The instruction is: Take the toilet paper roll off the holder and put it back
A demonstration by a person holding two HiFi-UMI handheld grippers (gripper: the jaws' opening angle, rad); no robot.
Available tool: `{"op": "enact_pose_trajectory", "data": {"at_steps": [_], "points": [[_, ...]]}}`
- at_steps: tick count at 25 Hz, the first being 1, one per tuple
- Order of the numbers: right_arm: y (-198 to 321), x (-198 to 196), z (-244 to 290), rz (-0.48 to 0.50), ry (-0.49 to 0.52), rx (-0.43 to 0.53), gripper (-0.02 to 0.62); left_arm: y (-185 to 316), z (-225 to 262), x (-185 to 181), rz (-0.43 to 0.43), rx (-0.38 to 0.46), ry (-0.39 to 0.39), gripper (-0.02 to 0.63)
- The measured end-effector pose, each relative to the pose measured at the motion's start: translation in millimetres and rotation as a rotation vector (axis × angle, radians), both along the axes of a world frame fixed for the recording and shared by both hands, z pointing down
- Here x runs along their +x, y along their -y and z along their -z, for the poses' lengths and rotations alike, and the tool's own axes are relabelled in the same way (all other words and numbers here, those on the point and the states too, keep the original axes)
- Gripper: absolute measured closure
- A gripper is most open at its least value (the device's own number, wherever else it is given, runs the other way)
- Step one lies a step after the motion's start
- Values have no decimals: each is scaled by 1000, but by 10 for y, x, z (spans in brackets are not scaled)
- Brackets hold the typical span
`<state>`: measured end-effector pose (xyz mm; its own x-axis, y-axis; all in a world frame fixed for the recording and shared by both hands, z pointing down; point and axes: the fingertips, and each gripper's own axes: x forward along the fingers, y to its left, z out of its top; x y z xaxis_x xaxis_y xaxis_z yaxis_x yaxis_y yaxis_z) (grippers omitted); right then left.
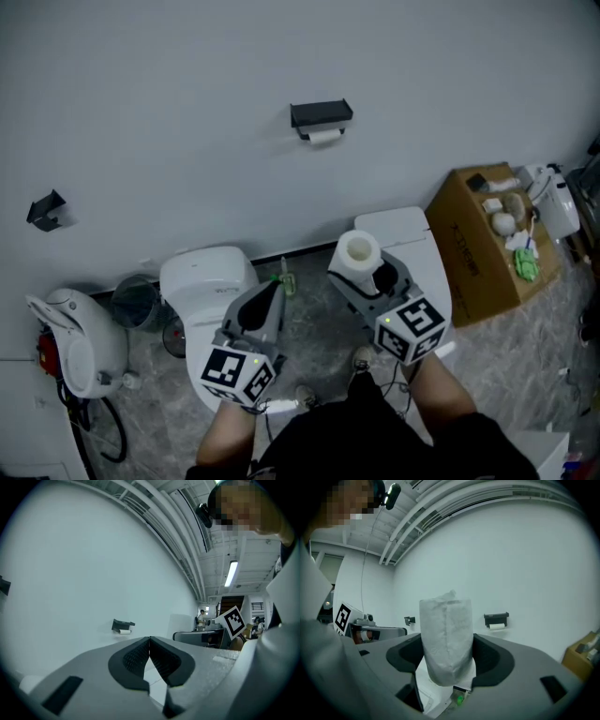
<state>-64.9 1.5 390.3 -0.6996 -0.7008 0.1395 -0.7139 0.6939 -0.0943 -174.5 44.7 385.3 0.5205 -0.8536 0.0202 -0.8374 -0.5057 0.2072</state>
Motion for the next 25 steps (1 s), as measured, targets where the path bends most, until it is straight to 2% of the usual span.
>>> {"op": "enact_pose_trajectory", "data": {"at_steps": [7, 25], "points": [[-163, 329, 122, -48, -9, 20, 288, -112, 88, 294, -45, 11, 1, 601], [-276, 1546, 251, 28, 48, 36, 288, -333, 225, 1600, 24, 10, 55, 601]]}}
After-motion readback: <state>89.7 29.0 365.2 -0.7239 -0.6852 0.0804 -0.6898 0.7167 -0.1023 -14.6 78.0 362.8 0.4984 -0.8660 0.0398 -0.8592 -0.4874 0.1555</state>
